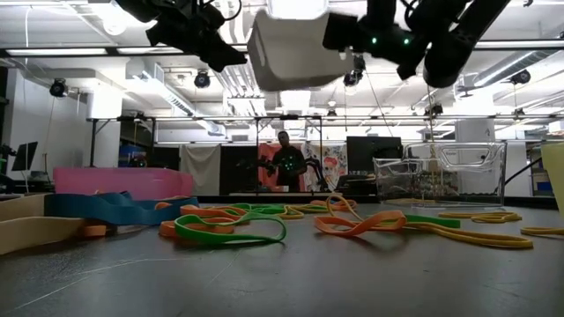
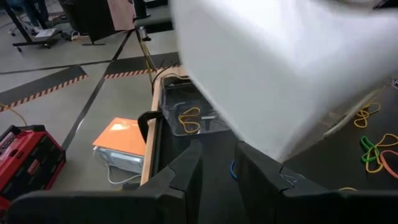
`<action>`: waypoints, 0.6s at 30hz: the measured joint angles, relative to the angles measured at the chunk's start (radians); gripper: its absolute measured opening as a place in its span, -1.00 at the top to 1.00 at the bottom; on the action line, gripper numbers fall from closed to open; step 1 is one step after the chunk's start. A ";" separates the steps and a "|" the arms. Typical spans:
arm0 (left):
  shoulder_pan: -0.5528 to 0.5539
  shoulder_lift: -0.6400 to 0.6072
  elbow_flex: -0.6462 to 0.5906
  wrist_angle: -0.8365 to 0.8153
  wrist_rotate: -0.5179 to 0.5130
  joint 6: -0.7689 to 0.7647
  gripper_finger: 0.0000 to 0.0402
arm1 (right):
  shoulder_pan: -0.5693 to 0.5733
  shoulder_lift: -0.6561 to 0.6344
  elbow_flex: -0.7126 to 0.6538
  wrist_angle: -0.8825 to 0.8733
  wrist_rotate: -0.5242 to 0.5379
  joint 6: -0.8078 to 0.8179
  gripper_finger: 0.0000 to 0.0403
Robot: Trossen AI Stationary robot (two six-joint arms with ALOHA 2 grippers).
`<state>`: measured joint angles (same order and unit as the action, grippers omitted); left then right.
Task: Sort rubber bands into baskets
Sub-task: Remove the green rubber band from the white bin
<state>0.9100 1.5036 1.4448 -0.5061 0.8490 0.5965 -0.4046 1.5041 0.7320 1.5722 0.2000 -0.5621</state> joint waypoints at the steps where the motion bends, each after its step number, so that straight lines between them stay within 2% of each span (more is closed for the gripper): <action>1: 0.000 0.000 0.000 0.000 0.000 0.000 0.61 | 0.000 -0.011 0.003 -0.001 -0.030 0.000 0.96; 6: 0.000 0.000 0.000 0.000 0.037 0.008 0.61 | -0.005 -0.057 0.023 0.000 -0.146 0.002 0.96; 12: -0.007 0.000 0.000 0.035 0.239 0.054 0.61 | -0.015 -0.066 0.043 -0.005 -0.147 0.011 0.96; 18: -0.077 0.000 0.000 0.114 0.268 0.059 0.61 | -0.015 -0.064 0.046 -0.008 -0.147 0.011 0.96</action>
<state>0.8331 1.5040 1.4448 -0.3920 1.1170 0.6557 -0.4194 1.4403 0.7780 1.5646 0.0532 -0.5514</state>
